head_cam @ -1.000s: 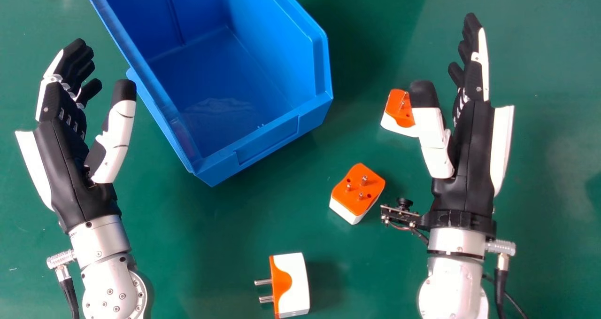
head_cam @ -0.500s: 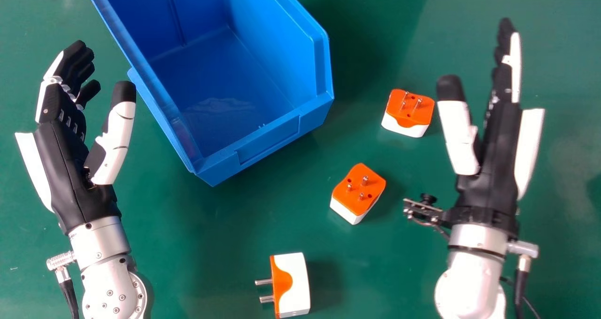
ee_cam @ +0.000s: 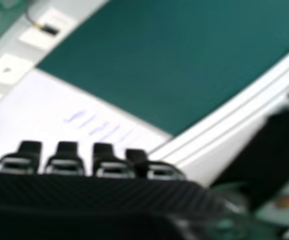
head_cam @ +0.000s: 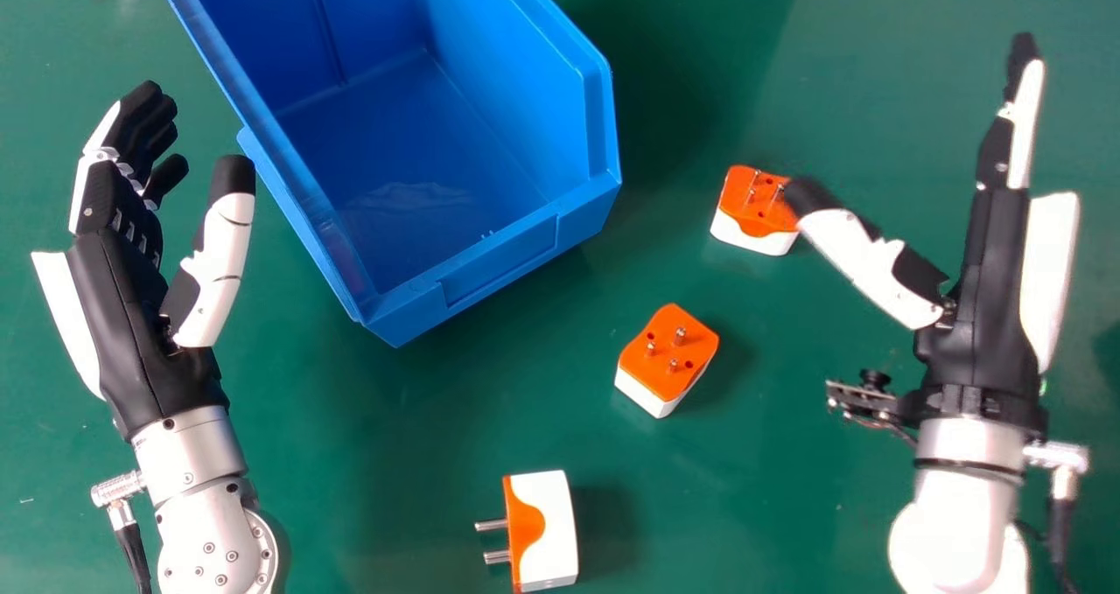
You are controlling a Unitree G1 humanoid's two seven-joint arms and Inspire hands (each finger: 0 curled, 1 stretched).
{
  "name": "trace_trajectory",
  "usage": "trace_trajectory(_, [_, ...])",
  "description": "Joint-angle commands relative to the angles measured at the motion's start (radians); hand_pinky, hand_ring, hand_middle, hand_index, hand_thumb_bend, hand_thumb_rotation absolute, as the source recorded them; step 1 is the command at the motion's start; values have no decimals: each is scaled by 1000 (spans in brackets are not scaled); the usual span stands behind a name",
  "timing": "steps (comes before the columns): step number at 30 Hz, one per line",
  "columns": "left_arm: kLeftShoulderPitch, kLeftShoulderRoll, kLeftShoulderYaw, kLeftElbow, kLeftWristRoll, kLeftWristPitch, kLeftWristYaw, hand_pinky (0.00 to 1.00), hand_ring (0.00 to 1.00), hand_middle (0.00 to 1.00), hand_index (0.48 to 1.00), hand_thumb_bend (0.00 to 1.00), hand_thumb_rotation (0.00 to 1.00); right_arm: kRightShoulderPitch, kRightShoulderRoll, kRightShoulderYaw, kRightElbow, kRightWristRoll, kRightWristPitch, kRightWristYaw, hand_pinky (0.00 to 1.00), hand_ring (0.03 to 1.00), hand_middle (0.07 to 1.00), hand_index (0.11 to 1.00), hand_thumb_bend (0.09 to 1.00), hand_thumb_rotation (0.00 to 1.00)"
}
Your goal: Pick all objects and put in blue box
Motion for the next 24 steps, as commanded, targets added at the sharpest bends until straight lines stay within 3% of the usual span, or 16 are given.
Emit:
trace_trajectory(1, [-13, 0, -6, -5, 8, -23, 2, 804, 830, 817, 784, 721, 496, -35, -85, -3, -25, -15, -17, 69, 970, 986, 993, 995, 779, 369])
trace_trajectory(4, [-17, -2, -8, -5, 5, -23, 0, 803, 830, 818, 784, 721, 495, -64, -190, 2, -27, -10, -21, 190, 946, 973, 986, 996, 790, 350])
trace_trajectory(7, [-20, -4, -10, -5, 7, -25, 4, 803, 831, 818, 785, 720, 494, -84, -249, 2, -40, 26, -2, 297, 903, 946, 974, 995, 827, 299])
trace_trajectory(10, [-22, -9, -13, -7, 5, -21, 3, 799, 828, 817, 784, 718, 493, -100, -305, -1, -81, 39, 55, 416, 868, 930, 969, 996, 858, 281])
trace_trajectory(13, [-25, -7, -15, -8, 9, -18, 6, 797, 827, 816, 783, 718, 490, -119, -359, 11, -136, -22, 149, 519, 858, 929, 971, 997, 875, 286])
trace_trajectory(19, [-43, -10, -16, 5, 0, -27, 3, 800, 831, 820, 785, 714, 488, -205, -418, 55, -219, -101, 368, 728, 808, 924, 963, 994, 931, 311])
trace_trajectory(24, [-51, -14, -17, 5, 2, -20, 7, 795, 831, 822, 787, 711, 488, -305, -439, 95, -169, -128, 386, 770, 788, 921, 954, 986, 940, 265])
